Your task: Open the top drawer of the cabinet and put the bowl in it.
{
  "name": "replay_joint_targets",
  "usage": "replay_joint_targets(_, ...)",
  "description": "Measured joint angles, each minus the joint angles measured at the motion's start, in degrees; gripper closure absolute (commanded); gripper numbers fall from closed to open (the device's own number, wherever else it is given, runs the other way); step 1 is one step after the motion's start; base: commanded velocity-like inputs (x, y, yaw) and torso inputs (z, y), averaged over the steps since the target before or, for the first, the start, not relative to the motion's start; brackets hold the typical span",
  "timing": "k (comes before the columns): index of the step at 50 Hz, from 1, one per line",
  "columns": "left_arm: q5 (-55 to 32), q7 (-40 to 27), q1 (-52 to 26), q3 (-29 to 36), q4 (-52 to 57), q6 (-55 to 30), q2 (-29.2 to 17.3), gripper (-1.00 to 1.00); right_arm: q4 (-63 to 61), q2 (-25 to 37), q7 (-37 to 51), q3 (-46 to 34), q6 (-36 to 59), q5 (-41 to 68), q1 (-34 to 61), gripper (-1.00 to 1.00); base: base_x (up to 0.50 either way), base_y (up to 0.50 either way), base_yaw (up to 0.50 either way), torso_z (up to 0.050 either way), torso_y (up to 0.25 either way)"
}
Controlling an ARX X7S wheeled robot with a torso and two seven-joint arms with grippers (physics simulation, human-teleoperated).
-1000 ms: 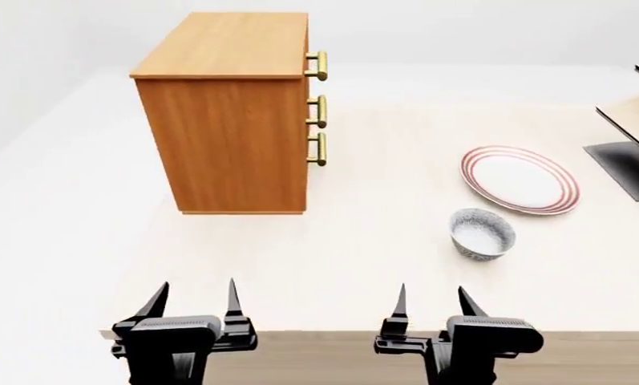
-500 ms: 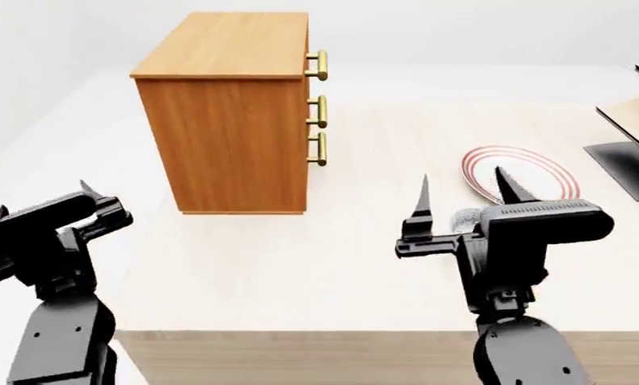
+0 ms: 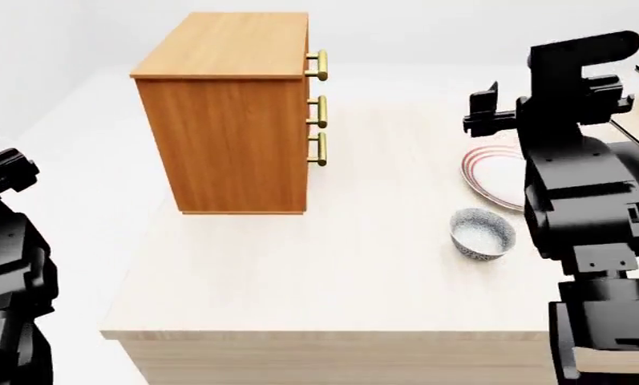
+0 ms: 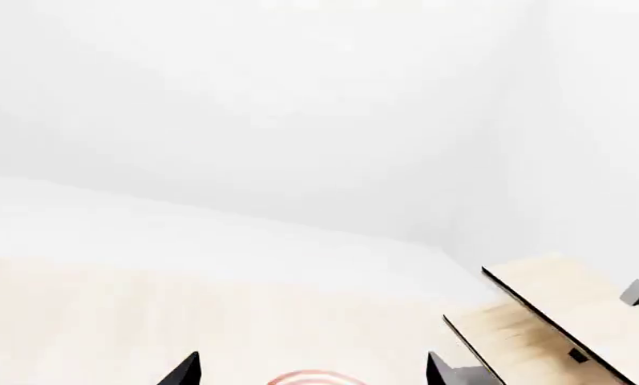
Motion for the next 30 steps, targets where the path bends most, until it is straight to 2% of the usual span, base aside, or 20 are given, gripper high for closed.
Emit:
replay_joint_targets(13,0.93,0.25,-2.63,-1.46,-3.39,-1.45,-0.87,-1.00,20.74,-3.00,-0.15,2.47,-7.63,2.15,5.52,-1.00,0.00,0.00,0.00,0.000,0.000)
replay_joint_targets(19,1.18,0.45,-3.11,-1.79,-3.96,-2.14,-1.13,-1.00,26.08,-3.68,-0.34,3.24,-10.87,2.84,6.65,-1.00,0.00,0.00,0.00,0.000,0.000)
replay_joint_targets(30,1.36,0.94,-3.89,-2.29,-4.44,-3.12,-1.46,-1.00,24.34,-3.13,-0.98,5.26,-9.67,5.21,6.11,-1.00,0.50,0.00,0.00,0.000,0.000)
